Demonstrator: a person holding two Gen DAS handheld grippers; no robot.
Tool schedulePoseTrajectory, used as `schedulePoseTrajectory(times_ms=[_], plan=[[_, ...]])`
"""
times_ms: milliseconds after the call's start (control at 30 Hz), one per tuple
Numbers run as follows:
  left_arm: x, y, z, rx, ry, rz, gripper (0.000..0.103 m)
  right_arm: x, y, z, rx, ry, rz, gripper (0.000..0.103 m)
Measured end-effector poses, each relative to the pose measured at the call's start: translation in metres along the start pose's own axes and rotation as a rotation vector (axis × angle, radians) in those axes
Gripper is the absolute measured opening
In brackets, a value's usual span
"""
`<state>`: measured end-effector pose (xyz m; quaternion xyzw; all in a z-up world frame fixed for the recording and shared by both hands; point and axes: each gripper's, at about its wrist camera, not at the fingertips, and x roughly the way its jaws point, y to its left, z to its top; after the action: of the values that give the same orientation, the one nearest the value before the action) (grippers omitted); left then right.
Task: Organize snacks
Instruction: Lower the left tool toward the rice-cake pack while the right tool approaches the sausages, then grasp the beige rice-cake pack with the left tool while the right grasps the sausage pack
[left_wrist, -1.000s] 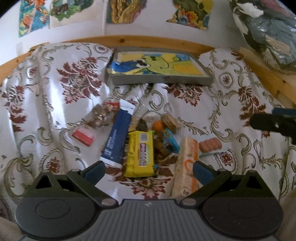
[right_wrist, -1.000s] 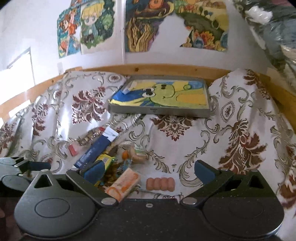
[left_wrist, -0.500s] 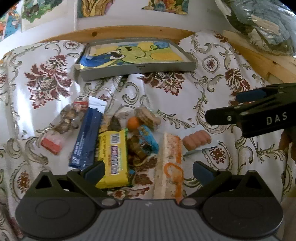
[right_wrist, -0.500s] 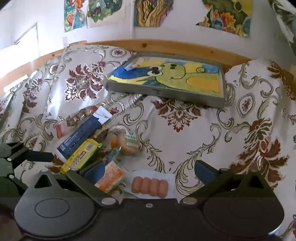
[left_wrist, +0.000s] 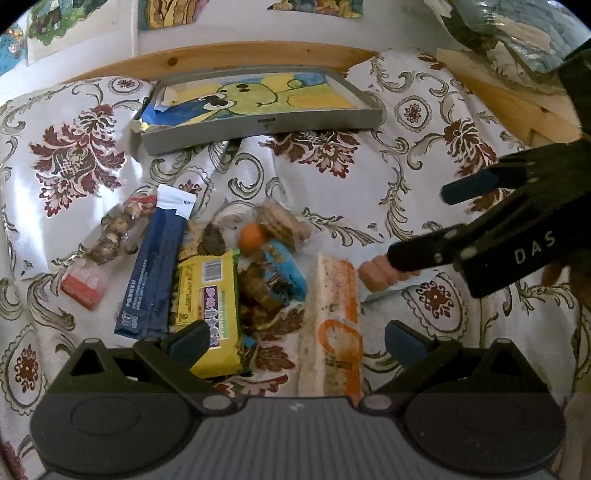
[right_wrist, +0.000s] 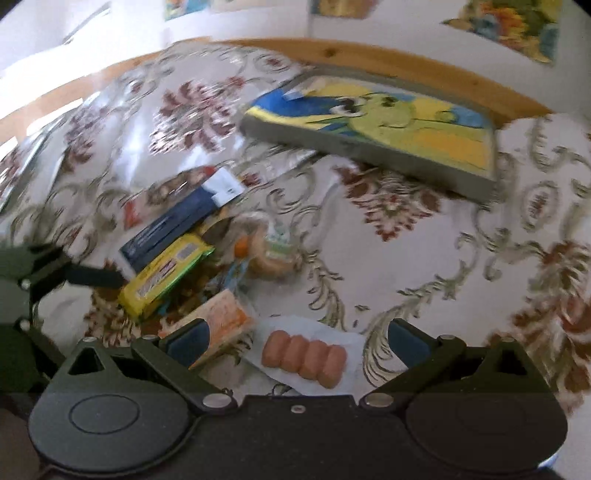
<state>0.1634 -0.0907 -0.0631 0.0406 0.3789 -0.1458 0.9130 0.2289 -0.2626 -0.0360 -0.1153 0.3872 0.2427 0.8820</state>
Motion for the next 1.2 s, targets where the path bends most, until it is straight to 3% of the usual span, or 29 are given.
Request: schedulePoseTrajectory(times_ms=[167,400,600,800,867,1200], plan=[[0.003,0.005,-0.001,-0.038,0.018,-0.010,0.100,0.017,-0.014,0.002,-0.057,0.022,0.073,0.102],[0.008,0.009,-0.001,-0.061,0.036,-0.037,0.096,0.030,-0.033,-0.007,-0.089,0.077,0.122,0.102],[0.010,0.008,-0.001,-0.063,0.038,-0.035,0.096,0.036,-0.027,-0.014,-0.141,0.111,0.139,0.102],[0.011,0.009,-0.002,-0.084,0.045,-0.051,0.092,0.052,-0.011,-0.019,-0.233,0.165,0.105,0.102],[0.012,0.009,-0.003,-0.089,0.046,-0.065,0.087,0.061,-0.008,-0.021,-0.251,0.194,0.074,0.101],[0.016,0.007,-0.005,-0.106,0.060,-0.127,0.076,0.064,-0.005,-0.017,-0.254,0.156,0.027,0.097]])
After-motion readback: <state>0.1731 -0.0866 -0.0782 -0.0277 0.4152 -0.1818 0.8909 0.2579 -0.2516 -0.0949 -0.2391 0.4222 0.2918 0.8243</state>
